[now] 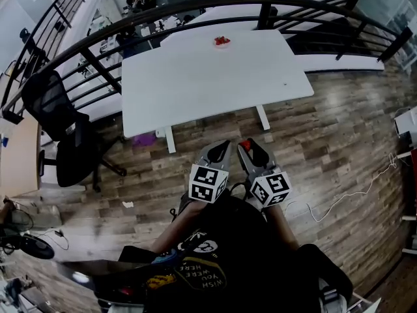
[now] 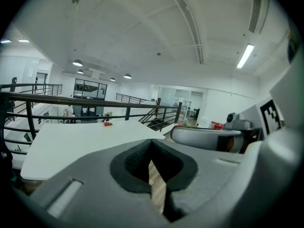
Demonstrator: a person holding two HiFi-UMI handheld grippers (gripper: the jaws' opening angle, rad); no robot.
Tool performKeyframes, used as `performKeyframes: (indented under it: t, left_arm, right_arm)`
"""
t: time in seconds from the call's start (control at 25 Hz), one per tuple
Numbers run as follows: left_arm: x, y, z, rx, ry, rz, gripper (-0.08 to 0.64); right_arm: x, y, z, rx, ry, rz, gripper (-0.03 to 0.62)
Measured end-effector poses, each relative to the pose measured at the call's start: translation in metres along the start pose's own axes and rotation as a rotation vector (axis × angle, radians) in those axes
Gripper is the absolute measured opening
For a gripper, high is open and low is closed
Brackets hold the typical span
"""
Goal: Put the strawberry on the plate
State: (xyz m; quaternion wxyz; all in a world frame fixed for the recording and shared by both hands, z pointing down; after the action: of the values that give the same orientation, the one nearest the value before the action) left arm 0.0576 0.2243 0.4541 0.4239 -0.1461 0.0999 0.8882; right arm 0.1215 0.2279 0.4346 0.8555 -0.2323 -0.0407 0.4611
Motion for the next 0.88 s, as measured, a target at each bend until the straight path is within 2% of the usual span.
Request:
performKeyframes:
  t: [0.28,0.6,0.88]
  left_arm:
    - [-0.022,0.020,-0.005,0.014,0.017,-0.001,0.000]
    - [-0.041,0.045,-0.020,0.002,0.003,0.031,0.000]
    - [-0.047,0.090,-0.033,-0.010,-0.021,0.040,0.000]
  right_arm:
    - [-0.019,-0.018,-0.007,-0.022,0.007,0.014,0.147]
    - [-0.043,-0.025,-0.018,-0.028,-0.007,0.049,0.147]
    - [-0.091,-0.016,-0.027,-0.010,-0.017,0.046,0.147]
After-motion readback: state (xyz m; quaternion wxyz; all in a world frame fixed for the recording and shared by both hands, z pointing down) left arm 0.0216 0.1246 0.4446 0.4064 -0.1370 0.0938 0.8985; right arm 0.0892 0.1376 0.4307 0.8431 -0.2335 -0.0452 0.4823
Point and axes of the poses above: the fingertips, and each gripper's own axes: x backward along the fingers, y to its left, z out of its underside, the point moved 2 cm from there along x, backward along the fingers, and after that the axes turned 10 degrees about -x, right-handed, at the moved point
